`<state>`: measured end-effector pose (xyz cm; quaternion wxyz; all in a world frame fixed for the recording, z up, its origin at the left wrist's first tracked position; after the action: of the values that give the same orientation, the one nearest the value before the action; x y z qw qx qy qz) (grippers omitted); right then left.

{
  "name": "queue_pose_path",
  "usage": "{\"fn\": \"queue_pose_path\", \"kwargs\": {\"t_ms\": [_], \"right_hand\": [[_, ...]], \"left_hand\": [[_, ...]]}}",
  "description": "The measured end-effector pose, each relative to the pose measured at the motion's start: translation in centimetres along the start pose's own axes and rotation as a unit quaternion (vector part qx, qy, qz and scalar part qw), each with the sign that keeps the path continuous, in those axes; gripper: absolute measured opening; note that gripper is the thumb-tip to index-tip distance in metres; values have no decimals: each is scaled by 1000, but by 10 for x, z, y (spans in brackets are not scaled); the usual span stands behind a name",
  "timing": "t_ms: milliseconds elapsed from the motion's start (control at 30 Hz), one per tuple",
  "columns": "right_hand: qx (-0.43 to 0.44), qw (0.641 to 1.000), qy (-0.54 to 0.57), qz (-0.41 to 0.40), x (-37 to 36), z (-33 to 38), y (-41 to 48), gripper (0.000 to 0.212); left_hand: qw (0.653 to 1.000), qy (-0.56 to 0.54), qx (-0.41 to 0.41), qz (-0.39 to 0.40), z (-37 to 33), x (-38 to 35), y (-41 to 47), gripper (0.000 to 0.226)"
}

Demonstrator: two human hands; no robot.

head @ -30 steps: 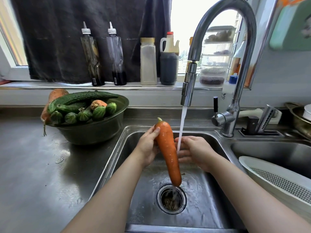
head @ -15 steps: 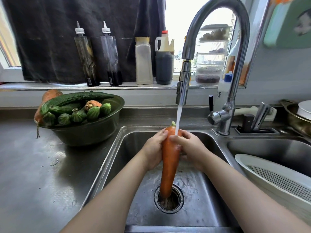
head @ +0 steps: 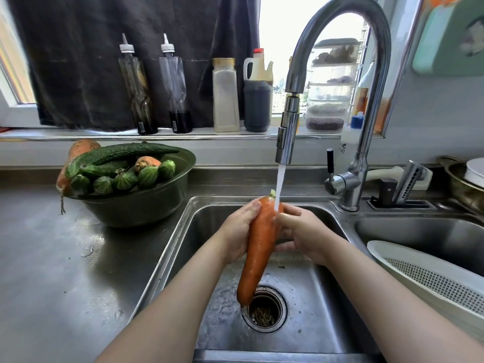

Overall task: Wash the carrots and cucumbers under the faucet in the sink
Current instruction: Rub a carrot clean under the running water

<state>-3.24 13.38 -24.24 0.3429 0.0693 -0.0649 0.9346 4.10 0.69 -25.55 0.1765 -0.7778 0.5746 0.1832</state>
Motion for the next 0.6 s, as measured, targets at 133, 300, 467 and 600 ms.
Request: {"fn": "queue_pose_path", "kwargs": {"t_ms": [133, 300, 467, 600], "right_hand": [[-3, 1000, 10, -23, 0, -1, 0, 28], [-3, 999, 38, 35, -2, -1, -1, 40], [-30, 997, -22, -70, -8, -6, -1, 57], [-72, 989, -54, -118, -11, -8, 1, 55]], "left_hand": [[1000, 1, 4, -1, 0, -2, -2, 39], [1000, -4, -6, -11, -2, -4, -3, 36], [999, 23, 29, 22, 2, -11, -6, 38], [993, 66, 69, 67, 4, -16, -12, 38]]}}
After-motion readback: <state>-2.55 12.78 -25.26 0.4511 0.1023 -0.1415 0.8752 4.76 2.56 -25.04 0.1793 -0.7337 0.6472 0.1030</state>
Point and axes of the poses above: each hand's wrist, its own y-axis towards the middle knuckle, its own x-axis out of the back of the hand, z = x × y, the point moved 5 cm from there along y, towards the middle knuckle, and after that the axes turned 13 degrees about -y, right-handed, at the moved point
